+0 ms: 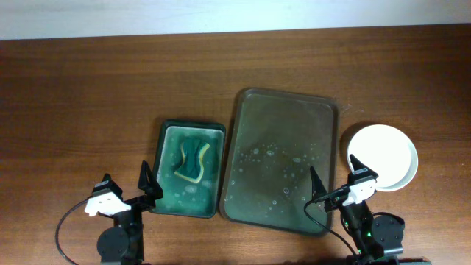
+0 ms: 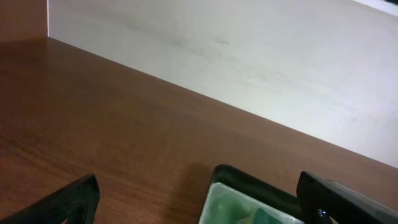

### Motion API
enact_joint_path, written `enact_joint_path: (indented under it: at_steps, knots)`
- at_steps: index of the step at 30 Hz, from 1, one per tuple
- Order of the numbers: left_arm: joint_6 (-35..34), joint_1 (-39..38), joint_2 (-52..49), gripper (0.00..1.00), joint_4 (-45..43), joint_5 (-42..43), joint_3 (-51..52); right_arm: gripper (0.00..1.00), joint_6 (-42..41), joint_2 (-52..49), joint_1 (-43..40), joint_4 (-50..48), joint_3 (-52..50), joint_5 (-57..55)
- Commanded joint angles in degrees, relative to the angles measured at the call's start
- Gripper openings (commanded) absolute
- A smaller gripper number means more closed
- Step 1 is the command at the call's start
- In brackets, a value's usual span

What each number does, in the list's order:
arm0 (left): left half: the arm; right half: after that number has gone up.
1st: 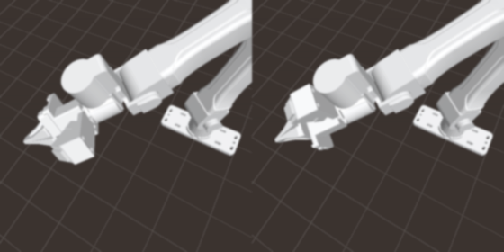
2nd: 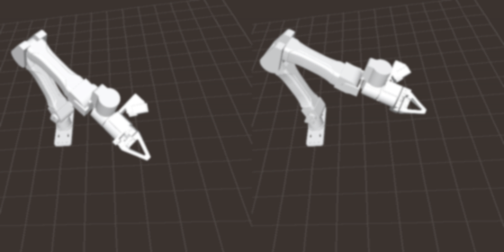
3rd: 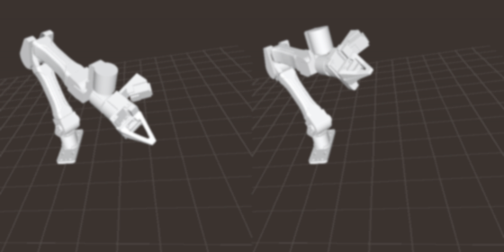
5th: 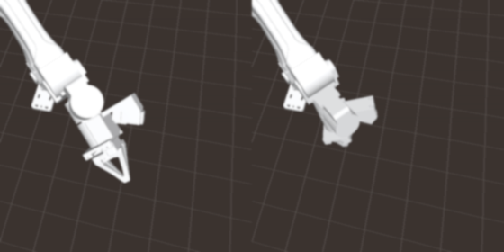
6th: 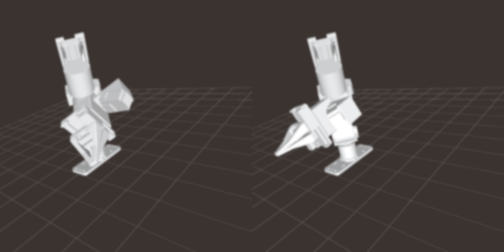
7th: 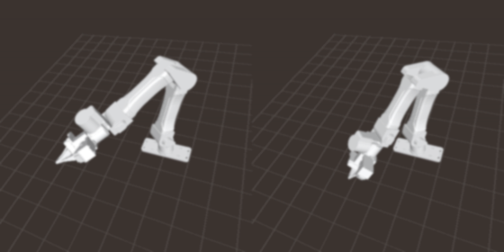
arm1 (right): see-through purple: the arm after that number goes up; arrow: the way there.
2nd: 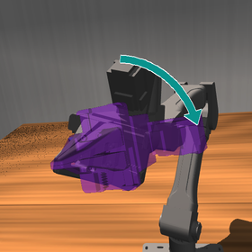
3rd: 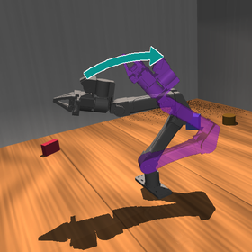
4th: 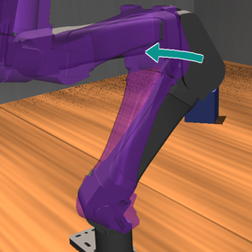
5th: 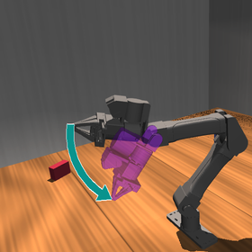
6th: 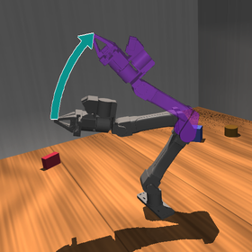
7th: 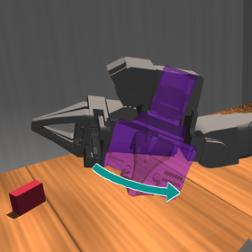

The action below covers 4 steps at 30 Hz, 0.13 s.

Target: Clean dirty plates on tray and stack at the side

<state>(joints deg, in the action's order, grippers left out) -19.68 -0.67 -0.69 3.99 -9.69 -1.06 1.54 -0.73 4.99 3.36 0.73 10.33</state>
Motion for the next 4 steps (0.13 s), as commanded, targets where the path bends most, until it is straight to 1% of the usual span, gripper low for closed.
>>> enact_joint_path:
  at_steps: [1, 4]
  knots:
    - [0.1, 0.1, 0.4, 0.99, -0.3, 0.4, 0.6, 0.98, -0.3, 0.4, 0.2, 0.2, -0.4, -0.5]
    - [0.1, 0.1, 0.4, 0.99, -0.3, 0.4, 0.6, 0.98, -0.3, 0.4, 0.2, 0.2, -0.4, -0.5]
